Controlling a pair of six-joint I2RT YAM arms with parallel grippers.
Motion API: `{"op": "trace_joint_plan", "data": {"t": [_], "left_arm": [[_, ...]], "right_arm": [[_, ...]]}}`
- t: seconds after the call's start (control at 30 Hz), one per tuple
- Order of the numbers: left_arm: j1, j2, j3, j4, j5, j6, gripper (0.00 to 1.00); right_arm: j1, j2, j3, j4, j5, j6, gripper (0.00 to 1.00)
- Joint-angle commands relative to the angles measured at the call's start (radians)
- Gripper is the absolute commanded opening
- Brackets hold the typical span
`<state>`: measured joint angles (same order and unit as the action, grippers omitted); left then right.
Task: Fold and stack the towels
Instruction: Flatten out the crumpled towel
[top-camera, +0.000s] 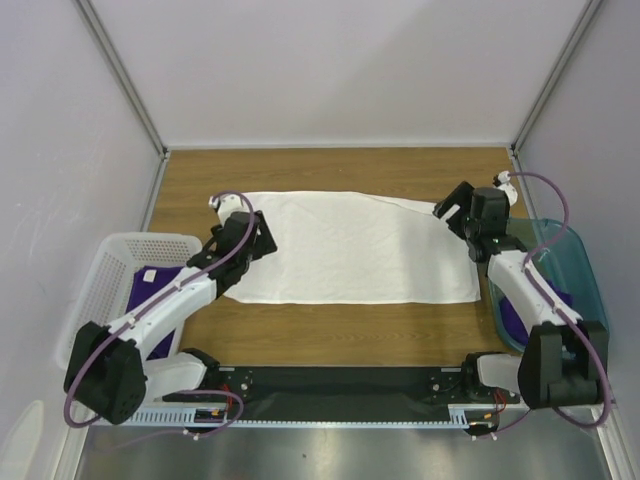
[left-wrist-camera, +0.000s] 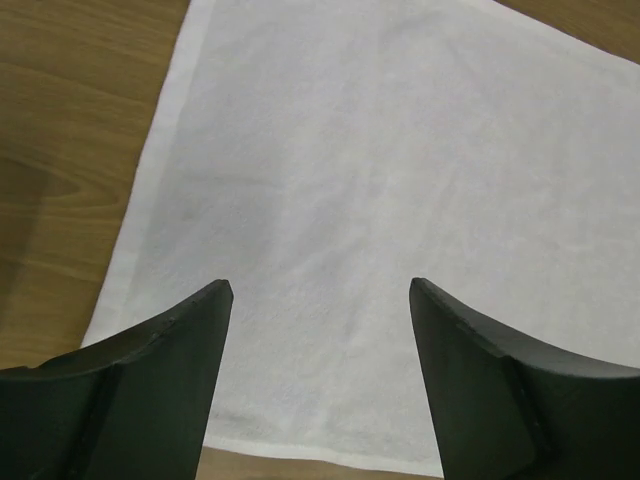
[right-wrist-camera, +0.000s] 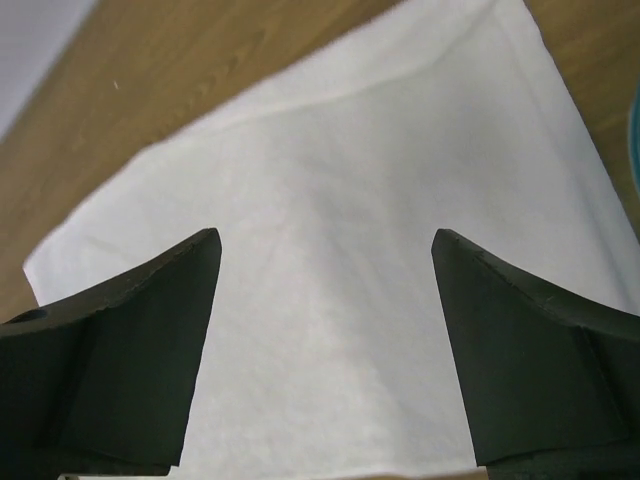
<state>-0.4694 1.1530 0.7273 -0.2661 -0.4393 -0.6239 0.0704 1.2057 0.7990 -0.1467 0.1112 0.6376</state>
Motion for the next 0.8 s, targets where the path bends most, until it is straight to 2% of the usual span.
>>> {"op": "trace_joint_plan", "data": {"t": [0.0, 0.13, 0.3, 0.47, 0.53, 0.77], "left_arm": [[-0.011, 0.078, 0.040, 0.114, 0.051, 0.067, 0.79], [-0.009, 0.164, 0.081, 0.182, 0.097, 0.136, 0.85], [-0.009, 0.266, 0.188, 0.133, 0.195, 0.182, 0.94], [-0.006, 0.304, 0.143, 0.142, 0.306, 0.153, 0.96], [0.000, 0.292, 0.109, 0.157, 0.329, 0.159, 0.97], [0.032, 0.286, 0.109, 0.151, 0.320, 0.236, 1.00]], "right_arm": [[0.002, 0.127, 0.054, 0.182, 0.067, 0.085, 0.92], [-0.006, 0.299, 0.147, 0.185, 0.097, 0.201, 0.93], [-0.024, 0.491, 0.268, 0.222, 0.071, 0.370, 0.95], [-0.021, 0.571, 0.339, 0.170, 0.077, 0.563, 1.00], [-0.011, 0.591, 0.359, 0.168, 0.108, 0.588, 1.00], [0.005, 0.647, 0.473, -0.083, 0.191, 0.689, 1.00]]}}
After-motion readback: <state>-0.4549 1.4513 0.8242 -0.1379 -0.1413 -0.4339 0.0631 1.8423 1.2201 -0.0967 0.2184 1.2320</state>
